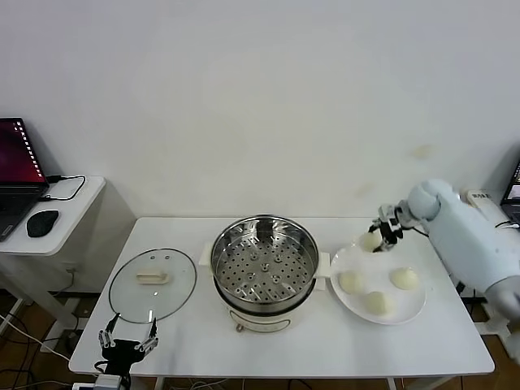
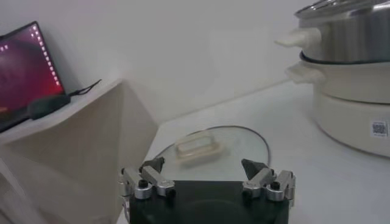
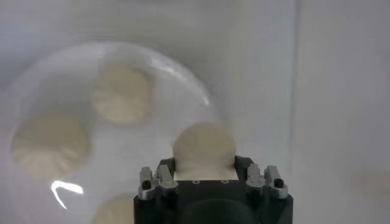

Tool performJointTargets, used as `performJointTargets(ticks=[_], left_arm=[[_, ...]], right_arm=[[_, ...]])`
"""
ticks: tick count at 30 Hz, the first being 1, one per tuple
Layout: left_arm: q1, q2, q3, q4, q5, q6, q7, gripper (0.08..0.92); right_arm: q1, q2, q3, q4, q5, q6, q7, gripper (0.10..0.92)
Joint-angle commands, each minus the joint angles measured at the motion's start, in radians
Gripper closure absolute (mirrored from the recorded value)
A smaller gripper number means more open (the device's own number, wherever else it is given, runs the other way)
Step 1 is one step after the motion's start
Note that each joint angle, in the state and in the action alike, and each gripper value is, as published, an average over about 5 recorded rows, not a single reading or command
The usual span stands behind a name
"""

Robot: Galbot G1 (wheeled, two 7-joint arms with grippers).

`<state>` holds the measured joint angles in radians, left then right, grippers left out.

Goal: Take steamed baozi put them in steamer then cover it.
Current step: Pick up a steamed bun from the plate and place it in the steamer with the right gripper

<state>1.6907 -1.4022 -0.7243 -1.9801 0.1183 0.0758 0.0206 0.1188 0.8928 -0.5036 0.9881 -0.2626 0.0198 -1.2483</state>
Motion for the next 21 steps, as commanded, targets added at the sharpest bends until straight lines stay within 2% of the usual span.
performJointTargets(ticks=[1,8,12,21], left_arm=[[0.001,0.000,0.000,-0.008,0.003,0.001,-0.001,0.177],[0.011,0.009,-0.001,-0.009,0.015,-0.003,-0.021,0.177],[0.002,0.003,-0.001,0.001,0.045,-0.005,-0.032,0.177],[0.012,-0.002,0.003,0.027,0.067,-0.008,-0.045,0.177]], right_arm=[[0.327,0.082,-0.281,0.022,0.278,0.034,-0.092,0.423],[0.378,0.281,-0.295,-0.084,0.314,0.301,-0.151,0.424],[0.363,0.338,-0.296,-0.056,0.284,0.470,-0.141,0.423],[0.347,0.398,-0.330,0.022,0.134,0.669,-0.090,0.423]])
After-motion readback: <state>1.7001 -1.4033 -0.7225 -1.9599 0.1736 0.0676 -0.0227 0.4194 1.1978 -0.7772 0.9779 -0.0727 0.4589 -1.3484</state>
